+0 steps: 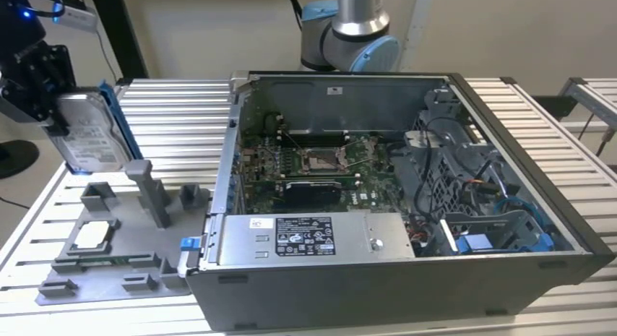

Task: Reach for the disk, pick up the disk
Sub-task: 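Pick up the disk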

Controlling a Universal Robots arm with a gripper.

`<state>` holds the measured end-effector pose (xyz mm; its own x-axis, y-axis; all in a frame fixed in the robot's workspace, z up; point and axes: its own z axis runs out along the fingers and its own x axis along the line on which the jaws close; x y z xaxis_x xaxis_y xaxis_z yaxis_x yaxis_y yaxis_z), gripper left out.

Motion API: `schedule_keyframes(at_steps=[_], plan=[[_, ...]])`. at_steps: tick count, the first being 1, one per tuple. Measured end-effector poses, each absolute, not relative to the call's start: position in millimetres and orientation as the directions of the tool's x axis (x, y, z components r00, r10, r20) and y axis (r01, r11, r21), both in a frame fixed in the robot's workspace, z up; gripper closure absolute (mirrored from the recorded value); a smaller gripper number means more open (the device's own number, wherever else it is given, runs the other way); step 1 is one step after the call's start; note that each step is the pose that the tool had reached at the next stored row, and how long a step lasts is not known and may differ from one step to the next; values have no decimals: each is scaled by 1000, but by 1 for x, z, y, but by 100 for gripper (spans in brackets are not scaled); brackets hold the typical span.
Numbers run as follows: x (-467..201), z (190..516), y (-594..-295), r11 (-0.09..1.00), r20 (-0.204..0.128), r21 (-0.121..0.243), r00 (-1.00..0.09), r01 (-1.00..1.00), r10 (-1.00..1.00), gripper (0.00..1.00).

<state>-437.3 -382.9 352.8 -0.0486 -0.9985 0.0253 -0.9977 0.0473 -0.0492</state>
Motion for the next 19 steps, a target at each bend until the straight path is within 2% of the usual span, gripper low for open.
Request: schedule_keyframes(at_steps=[19], plan=[[-437, 365, -383, 47, 25, -49, -49, -998, -998, 100]])
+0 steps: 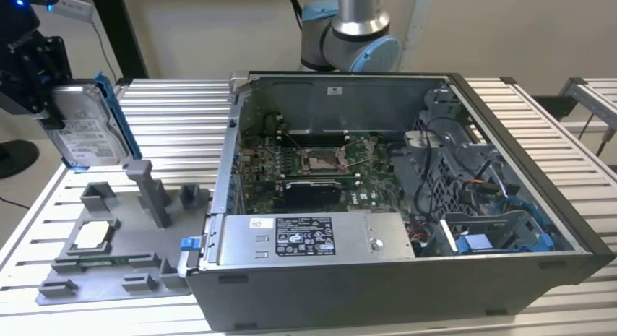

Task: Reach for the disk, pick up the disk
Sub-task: 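Pick up the disk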

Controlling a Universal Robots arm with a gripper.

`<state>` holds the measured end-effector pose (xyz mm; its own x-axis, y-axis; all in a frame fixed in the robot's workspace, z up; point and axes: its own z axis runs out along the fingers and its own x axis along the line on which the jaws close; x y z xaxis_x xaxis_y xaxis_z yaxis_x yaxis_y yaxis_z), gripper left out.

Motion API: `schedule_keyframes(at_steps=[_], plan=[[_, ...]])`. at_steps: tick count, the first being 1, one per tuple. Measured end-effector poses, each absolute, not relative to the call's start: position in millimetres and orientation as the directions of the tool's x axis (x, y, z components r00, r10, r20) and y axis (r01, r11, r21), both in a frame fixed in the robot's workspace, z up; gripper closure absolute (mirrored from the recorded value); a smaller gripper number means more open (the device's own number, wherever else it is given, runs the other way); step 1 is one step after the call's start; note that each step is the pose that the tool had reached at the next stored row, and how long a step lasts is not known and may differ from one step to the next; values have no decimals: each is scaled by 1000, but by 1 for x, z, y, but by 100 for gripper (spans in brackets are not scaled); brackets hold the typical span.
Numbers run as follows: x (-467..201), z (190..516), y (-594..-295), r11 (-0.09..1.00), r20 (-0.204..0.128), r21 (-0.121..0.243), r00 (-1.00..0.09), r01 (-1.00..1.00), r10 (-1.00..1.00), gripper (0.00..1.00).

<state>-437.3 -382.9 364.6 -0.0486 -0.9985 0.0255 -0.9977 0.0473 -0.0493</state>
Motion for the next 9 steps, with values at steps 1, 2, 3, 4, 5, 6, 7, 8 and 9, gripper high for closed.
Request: schedule_keyframes(at_steps=[1, 2, 3, 4, 5, 6, 7, 8, 9], plan=[[-437, 365, -383, 47, 26, -49, -49, -998, -998, 100], [-437, 366, -383, 47, 26, -49, -49, -998, -998, 100], [-437, 366, -383, 47, 26, -49, -49, -998, -998, 100], [-437, 366, -383, 47, 26, -49, -49, -998, -998, 100], [-437, 367, -383, 47, 26, -49, -49, -998, -998, 100], [-437, 367, -383, 47, 26, -49, -49, -998, -998, 100], [-437, 368, -383, 47, 26, -49, -49, -998, -998, 100], [-437, 368, -383, 47, 26, -49, -49, -998, -998, 100], [-437, 369, -383, 47, 26, -49, -49, -998, -998, 100]])
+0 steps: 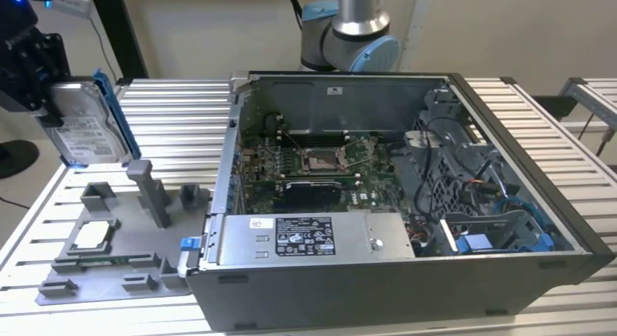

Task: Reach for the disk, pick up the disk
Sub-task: 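Pick up the disk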

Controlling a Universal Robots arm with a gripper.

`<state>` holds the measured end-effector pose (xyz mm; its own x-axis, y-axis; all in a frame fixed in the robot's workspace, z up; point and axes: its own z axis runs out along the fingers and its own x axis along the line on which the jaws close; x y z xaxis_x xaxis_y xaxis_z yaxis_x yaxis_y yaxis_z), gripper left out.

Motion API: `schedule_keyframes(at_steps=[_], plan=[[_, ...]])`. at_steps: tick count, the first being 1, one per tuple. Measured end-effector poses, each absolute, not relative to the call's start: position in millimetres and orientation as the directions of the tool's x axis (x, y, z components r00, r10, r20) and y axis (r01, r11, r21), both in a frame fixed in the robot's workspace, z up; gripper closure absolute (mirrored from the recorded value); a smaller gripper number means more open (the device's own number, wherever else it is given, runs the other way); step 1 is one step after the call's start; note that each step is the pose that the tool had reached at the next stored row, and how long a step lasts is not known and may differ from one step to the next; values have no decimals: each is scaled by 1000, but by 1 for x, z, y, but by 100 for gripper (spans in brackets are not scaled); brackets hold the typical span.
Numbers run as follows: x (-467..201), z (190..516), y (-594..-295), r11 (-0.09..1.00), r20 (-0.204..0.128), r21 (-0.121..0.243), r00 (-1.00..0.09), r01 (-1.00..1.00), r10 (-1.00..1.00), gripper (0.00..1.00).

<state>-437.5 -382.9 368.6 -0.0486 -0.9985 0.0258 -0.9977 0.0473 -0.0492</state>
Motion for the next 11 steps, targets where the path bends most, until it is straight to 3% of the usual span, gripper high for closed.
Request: schedule_keyframes(at_steps=[11], plan=[[-438, 382, -383, 47, 27, -49, -49, -998, -998, 100]])
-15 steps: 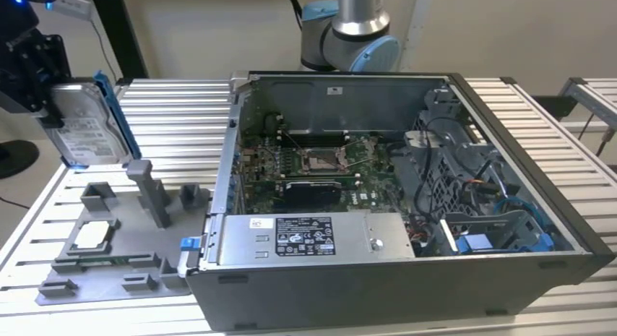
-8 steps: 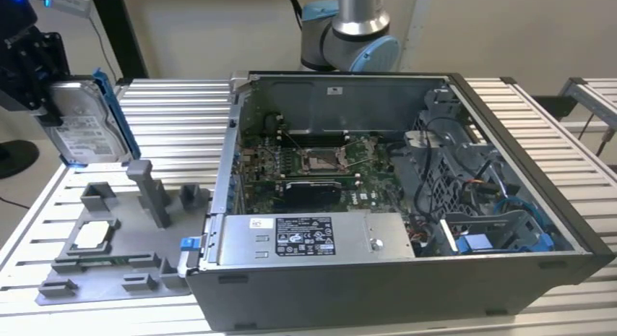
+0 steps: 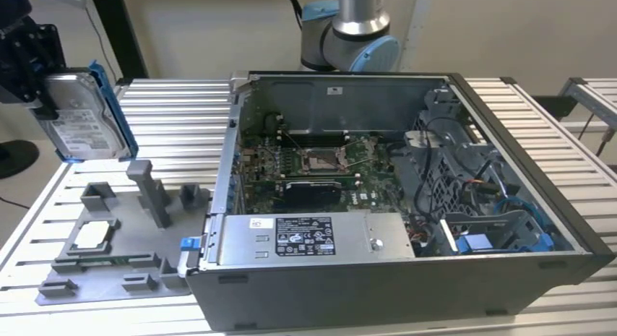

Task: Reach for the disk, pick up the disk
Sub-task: 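Pick up the disk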

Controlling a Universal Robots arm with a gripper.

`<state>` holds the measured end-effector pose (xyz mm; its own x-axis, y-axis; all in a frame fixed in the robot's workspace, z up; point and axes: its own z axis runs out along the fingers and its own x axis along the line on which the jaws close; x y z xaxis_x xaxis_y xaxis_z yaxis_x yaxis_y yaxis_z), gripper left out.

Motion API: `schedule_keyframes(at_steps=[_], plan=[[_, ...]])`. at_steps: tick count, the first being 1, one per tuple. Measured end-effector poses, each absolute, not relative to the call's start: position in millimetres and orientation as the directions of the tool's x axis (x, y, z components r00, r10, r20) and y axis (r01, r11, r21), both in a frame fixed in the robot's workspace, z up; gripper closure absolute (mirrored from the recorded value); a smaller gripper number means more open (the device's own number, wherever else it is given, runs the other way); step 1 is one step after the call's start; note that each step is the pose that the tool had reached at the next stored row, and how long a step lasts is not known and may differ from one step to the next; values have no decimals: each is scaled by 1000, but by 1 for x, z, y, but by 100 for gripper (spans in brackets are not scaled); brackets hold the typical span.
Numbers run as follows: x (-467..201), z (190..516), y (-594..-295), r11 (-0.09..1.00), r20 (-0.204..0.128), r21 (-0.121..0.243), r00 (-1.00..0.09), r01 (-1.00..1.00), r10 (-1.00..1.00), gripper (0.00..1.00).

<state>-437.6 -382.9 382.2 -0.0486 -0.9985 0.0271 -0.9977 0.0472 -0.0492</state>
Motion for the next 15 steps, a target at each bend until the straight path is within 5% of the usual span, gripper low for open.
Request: schedule_keyframes(at_steps=[15], plan=[[-438, 404, -383, 47, 29, -50, -49, -998, -998, 100]])
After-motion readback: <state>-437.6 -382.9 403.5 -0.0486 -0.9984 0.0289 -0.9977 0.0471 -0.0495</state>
